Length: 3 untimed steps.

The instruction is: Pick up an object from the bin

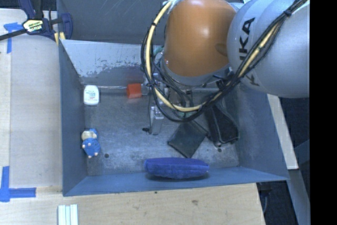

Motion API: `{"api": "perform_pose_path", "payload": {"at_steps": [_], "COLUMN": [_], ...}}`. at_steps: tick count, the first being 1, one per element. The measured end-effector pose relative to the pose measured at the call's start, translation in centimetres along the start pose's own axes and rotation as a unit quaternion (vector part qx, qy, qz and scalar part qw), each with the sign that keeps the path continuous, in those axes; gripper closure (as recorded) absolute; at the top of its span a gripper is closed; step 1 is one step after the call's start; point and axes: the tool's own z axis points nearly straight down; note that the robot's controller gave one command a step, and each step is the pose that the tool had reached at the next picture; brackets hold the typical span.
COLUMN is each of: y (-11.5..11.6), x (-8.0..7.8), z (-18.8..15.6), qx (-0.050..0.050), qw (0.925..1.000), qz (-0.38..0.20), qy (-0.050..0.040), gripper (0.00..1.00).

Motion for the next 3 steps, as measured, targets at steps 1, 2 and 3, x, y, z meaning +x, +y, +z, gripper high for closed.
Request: {"api": "perform_pose_path", "payload": {"at_steps": [1,2,3], "y": [6.7,8.1,8.1], "x": [1.9,1.9,1.8], "z": [5.5,17.0,16.8], "qx": [-0.001,0.000,0.000], "qw": [0.9980,0.9842,0.9845], "qz": [0.063,-0.177,-0.176], "qy": [-0.0005,-0.0013,-0.0033], "gripper": [0.00,0.00,1.00]}}
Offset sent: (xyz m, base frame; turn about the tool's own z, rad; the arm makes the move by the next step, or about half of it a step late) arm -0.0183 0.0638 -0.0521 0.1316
